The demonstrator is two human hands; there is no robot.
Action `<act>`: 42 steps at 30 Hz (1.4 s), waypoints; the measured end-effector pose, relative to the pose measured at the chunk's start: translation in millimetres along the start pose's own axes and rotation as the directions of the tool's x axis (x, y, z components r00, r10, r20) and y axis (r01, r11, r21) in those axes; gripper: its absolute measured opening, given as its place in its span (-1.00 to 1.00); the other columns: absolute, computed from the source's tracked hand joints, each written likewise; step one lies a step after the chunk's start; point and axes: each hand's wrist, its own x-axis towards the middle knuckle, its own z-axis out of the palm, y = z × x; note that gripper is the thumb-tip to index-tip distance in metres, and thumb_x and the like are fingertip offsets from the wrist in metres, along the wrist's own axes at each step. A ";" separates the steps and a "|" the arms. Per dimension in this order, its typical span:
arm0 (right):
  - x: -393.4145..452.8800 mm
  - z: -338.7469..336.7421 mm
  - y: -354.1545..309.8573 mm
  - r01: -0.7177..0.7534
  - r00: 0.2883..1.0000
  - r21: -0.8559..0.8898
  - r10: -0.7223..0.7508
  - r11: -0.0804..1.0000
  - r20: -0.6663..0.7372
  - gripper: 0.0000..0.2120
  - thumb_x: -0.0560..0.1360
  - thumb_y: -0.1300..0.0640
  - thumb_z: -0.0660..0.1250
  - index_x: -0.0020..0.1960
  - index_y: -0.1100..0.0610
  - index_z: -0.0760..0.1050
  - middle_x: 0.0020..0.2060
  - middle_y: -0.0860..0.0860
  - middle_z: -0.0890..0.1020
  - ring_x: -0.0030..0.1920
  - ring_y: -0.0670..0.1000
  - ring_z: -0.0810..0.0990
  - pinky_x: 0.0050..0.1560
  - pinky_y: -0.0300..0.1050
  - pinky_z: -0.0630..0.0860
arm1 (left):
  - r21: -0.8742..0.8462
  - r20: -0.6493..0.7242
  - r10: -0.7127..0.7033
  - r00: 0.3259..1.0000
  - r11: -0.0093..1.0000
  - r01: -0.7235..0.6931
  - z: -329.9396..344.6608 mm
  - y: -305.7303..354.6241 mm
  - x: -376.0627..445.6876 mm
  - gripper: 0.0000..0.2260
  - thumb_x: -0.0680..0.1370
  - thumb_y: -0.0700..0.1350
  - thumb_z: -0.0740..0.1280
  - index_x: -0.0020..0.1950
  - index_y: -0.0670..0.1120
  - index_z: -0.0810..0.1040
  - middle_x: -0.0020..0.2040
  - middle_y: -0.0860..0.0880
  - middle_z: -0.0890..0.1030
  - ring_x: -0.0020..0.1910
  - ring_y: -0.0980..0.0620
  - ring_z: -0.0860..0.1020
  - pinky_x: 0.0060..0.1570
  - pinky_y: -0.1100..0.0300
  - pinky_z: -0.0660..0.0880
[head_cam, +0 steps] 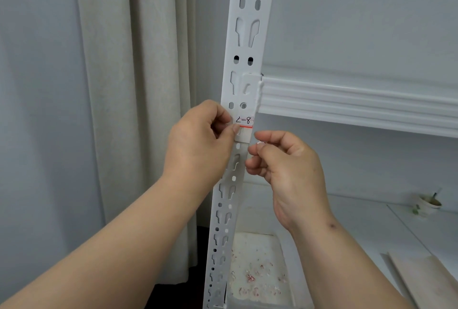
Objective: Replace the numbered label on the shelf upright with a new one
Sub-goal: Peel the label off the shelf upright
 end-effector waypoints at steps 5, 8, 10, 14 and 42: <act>2.1 2.8 -0.5 0.041 0.999 -0.035 -0.042 0.999 -0.014 -0.85 0.46 0.33 0.34 -0.16 0.13 0.62 -0.42 0.02 0.65 -0.41 -0.03 0.62 -0.23 -0.12 0.58 | 0.125 -0.029 0.224 0.974 0.968 -0.219 -1.3 -4.9 3.4 -0.90 0.46 -0.14 0.47 -0.18 -0.06 0.56 -0.30 0.06 0.58 -0.29 0.09 0.50 -0.27 0.24 0.44; 2.9 4.2 1.5 0.063 0.998 -0.045 -0.064 0.997 -0.022 -0.91 0.47 0.29 0.37 -0.15 0.14 0.61 -0.45 -0.01 0.65 -0.40 -0.04 0.63 -0.23 -0.13 0.57 | 0.230 -0.005 0.391 0.920 0.896 -0.379 -1.6 -9.6 7.1 -0.91 0.46 -0.15 0.45 -0.19 -0.11 0.58 -0.30 0.01 0.59 -0.30 0.00 0.54 -0.30 0.07 0.50; 3.2 5.2 1.7 0.076 0.997 -0.051 -0.077 0.996 -0.029 -0.93 0.47 0.28 0.38 -0.15 0.15 0.60 -0.44 -0.01 0.64 -0.41 -0.05 0.64 -0.28 -0.19 0.56 | 0.250 -0.001 0.450 0.893 0.865 -0.435 -2.1 -11.5 8.7 -0.91 0.46 -0.16 0.44 -0.20 -0.14 0.58 -0.31 -0.01 0.58 -0.31 -0.04 0.54 -0.35 0.03 0.52; 4.1 7.0 1.3 0.111 0.993 -0.098 -0.115 0.989 -0.036 -0.96 0.46 0.27 0.40 -0.15 0.16 0.59 -0.37 0.05 0.64 -0.43 -0.09 0.64 -0.37 -0.31 0.52 | 0.218 -0.014 0.463 0.886 0.866 -0.449 -2.0 -14.0 10.2 -0.91 0.45 -0.17 0.45 -0.21 -0.15 0.59 -0.32 -0.03 0.58 -0.32 -0.03 0.54 -0.32 0.04 0.49; 11.0 13.0 10.2 0.243 0.952 -0.368 -0.294 0.897 -0.089 -0.87 0.45 0.08 0.42 -0.24 -0.01 0.51 -0.41 -0.07 0.60 -0.33 -0.03 0.64 -0.24 -0.14 0.58 | -0.184 0.001 -0.053 0.999 0.982 0.053 1.2 -8.3 5.8 -0.77 0.44 -0.23 0.49 -0.20 0.04 0.49 -0.30 0.10 0.51 -0.37 0.22 0.44 -0.32 0.43 0.44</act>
